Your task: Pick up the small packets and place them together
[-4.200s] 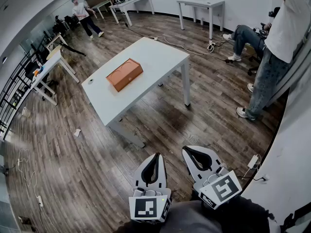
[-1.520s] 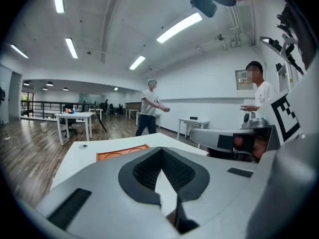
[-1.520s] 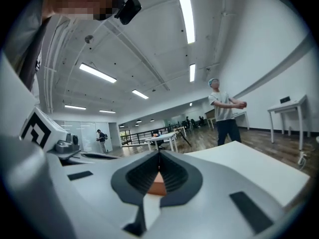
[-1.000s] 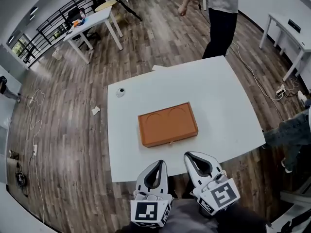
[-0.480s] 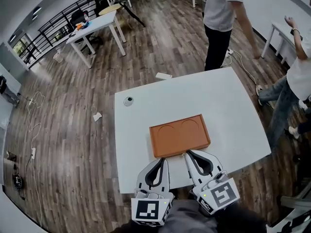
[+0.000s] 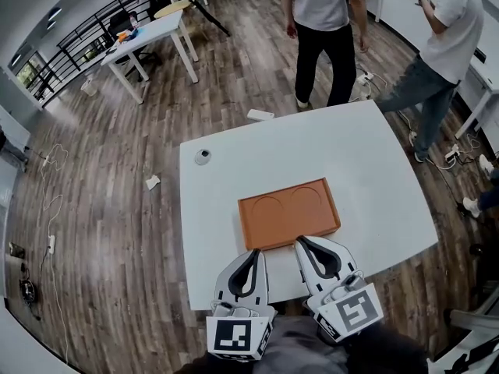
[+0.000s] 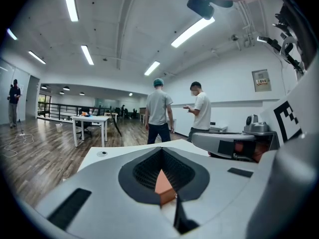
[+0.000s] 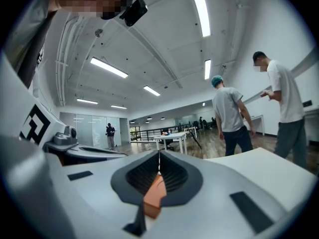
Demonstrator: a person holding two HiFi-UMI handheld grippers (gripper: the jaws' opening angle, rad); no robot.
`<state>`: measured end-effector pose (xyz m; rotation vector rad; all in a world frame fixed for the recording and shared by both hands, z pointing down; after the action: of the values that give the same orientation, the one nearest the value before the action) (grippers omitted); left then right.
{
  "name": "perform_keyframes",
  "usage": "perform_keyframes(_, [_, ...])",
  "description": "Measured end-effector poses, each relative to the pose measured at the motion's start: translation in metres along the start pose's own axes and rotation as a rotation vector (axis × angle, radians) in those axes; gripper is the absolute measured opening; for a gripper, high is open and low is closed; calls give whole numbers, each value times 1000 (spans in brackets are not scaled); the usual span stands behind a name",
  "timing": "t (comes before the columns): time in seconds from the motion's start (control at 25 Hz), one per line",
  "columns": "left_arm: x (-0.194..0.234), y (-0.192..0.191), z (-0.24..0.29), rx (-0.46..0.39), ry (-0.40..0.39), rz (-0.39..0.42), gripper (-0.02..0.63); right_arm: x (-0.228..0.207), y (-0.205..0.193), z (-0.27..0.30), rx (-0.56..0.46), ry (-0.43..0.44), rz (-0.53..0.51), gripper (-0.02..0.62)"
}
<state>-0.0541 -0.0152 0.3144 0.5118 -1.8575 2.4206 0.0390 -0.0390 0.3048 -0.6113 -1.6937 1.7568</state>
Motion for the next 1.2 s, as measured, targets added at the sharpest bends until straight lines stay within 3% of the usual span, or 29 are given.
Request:
perform_keyframes(0.12, [4, -25, -3, 6, 5, 2, 3, 8, -31, -6, 20, -4, 13, 5])
perform_keyframes(0.24, [7, -56, -3, -4, 2, 5, 3, 15, -90, -12, 84, -8, 41, 5])
perform_keyframes(0.4, [16, -94, 6, 59, 5, -3, 3, 22, -154, -13, 181, -24, 90, 5])
perform_keyframes(0.72, [29, -94, 9, 81, 12, 16, 3, 25, -161, -1, 219, -68, 18, 6])
perform_keyframes(0.96, [37, -83, 13, 101, 17, 8, 3, 20, -170, 4, 317, -94, -7, 8])
perform_keyframes(1.2, [45, -72, 17, 116, 19, 8, 3, 19, -175, 10, 398, -116, -25, 75])
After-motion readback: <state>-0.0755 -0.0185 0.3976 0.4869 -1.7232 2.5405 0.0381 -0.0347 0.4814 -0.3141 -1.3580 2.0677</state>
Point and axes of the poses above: the fingertips, and each gripper's own axes: z forward along the fingers, x to its left, y out of its top, the point moved 2 cm from there along -z, backward along the fingers, and after that the axes turned 13 degrees about -z, right-handed, at the moved point
